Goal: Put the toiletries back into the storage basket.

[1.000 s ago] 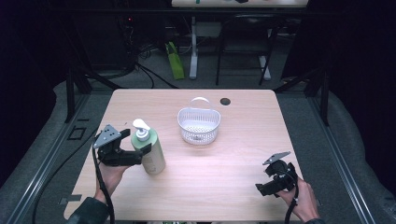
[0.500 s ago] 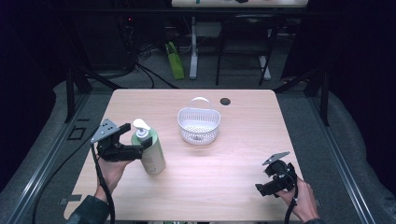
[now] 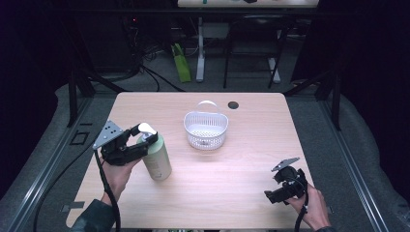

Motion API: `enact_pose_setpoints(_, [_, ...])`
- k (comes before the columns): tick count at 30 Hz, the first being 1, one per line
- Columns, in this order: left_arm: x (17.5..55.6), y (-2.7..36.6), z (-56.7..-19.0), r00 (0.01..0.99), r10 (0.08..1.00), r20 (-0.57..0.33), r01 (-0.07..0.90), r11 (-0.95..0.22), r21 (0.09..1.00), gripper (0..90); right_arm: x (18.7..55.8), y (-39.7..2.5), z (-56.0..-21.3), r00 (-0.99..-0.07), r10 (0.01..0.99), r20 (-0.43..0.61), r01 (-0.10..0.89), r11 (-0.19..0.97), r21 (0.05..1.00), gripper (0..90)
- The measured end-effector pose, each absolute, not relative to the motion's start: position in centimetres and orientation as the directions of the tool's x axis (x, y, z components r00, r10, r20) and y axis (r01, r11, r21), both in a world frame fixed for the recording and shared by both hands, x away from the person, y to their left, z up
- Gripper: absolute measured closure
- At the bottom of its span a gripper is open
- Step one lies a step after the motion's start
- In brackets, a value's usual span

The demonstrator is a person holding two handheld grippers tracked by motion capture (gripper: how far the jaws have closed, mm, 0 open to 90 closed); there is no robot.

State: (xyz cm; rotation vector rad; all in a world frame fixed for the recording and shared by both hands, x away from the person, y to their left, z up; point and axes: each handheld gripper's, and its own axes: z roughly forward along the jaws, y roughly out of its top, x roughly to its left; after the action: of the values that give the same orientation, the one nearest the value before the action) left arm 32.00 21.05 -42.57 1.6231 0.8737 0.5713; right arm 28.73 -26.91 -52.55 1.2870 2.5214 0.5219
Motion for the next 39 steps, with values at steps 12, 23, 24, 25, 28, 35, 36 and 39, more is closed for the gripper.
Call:
enact_pose_setpoints(12, [32.0,21.3,-42.7,0.602,0.794,-0.088,0.219,-0.059,0.974,60.2,28.7,-26.9,-52.6,-0.57,0.819,-0.06,0.727,0.537,0.428,6.6])
enact_pose_setpoints(23, [32.1,21.6,-42.8,0.597,0.798,-0.075,0.21,-0.065,0.976,67.4,28.7,-26.9,-52.6,-0.575,0.815,-0.068,0.722,0.545,0.426,6.6])
enact_pose_setpoints(24, [32.1,21.6,-42.7,0.599,0.798,-0.072,0.211,-0.071,0.975,67.4,28.7,-26.9,-52.6,-0.575,0.815,-0.068,0.722,0.545,0.426,6.6])
enact_pose_setpoints(25, [32.1,21.5,-42.7,0.599,0.797,-0.07,0.212,-0.073,0.975,67.4,28.7,-26.9,-52.6,-0.575,0.815,-0.068,0.722,0.546,0.425,6.6])
enact_pose_setpoints(28, [32.2,21.5,-42.6,0.6,0.797,-0.071,0.213,-0.073,0.974,67.4,28.8,-26.9,-52.6,-0.571,0.819,-0.059,0.728,0.538,0.426,6.6])
enact_pose_setpoints(35, [32.3,21.6,-42.0,0.615,0.785,-0.074,0.216,-0.077,0.973,67.4,28.7,-27.1,-52.6,-0.564,0.823,-0.065,0.731,0.534,0.425,6.6])
enact_pose_setpoints(36, [32.3,21.7,-41.7,0.617,0.783,-0.078,0.223,-0.08,0.971,67.4,28.7,-27.1,-52.6,-0.563,0.824,-0.059,0.732,0.531,0.426,6.6])
enact_pose_setpoints(39, [32.4,21.9,-41.2,0.62,0.78,-0.082,0.23,-0.08,0.97,67.4,28.7,-27.1,-52.6,-0.568,0.821,-0.067,0.727,0.538,0.427,6.6])
